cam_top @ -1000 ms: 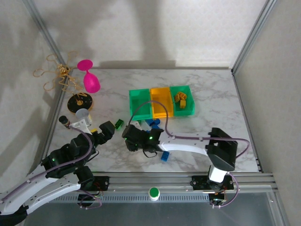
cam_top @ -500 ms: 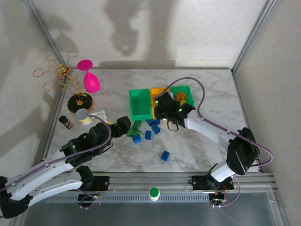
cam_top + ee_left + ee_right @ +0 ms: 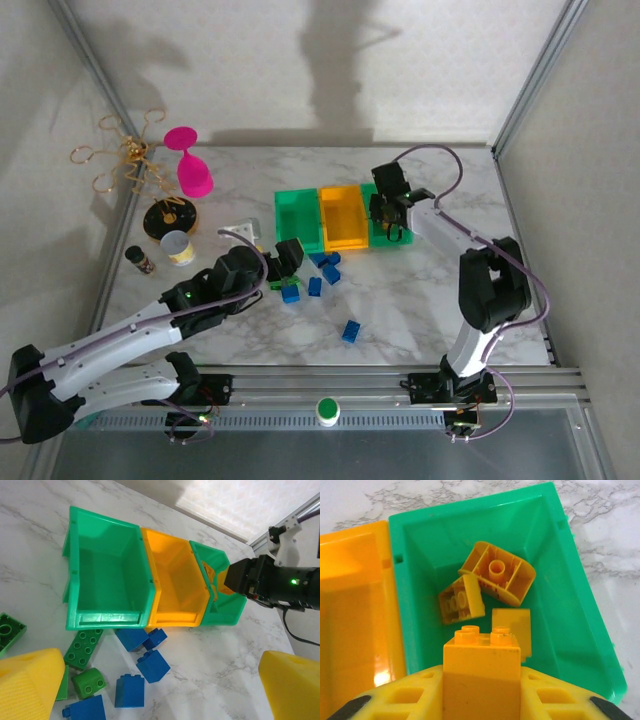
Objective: Sort the legos into containers by color
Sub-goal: Place the lego in the container.
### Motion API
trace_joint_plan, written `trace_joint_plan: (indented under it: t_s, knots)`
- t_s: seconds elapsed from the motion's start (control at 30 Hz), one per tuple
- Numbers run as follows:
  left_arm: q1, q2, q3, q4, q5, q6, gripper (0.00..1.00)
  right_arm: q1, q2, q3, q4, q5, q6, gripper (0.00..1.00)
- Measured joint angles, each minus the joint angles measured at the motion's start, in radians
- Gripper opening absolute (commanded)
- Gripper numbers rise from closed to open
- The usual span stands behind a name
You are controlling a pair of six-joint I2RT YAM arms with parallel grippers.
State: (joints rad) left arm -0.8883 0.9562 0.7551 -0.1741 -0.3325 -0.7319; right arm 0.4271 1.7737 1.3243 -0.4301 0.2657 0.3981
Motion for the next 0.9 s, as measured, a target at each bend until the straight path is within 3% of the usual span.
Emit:
trace_joint_plan:
  t_s: [0.37,0.7,0.9]
  knots:
    - [0.0,0.021,0.004,0.026,0.0,0.016,1.0,-0.031,0.094,0.067,0.014,0.005,-0.045,0.37]
    - [0.0,0.018,0.004,0.024,0.0,0.019,1.0,-0.043,0.142,0.089,0.015,0.006,-0.057,0.48]
    - [0.004,0.004,0.004,0.024,0.0,0.026,1.0,-0.043,0.127,0.109,0.013,0.001,-0.059,0.5]
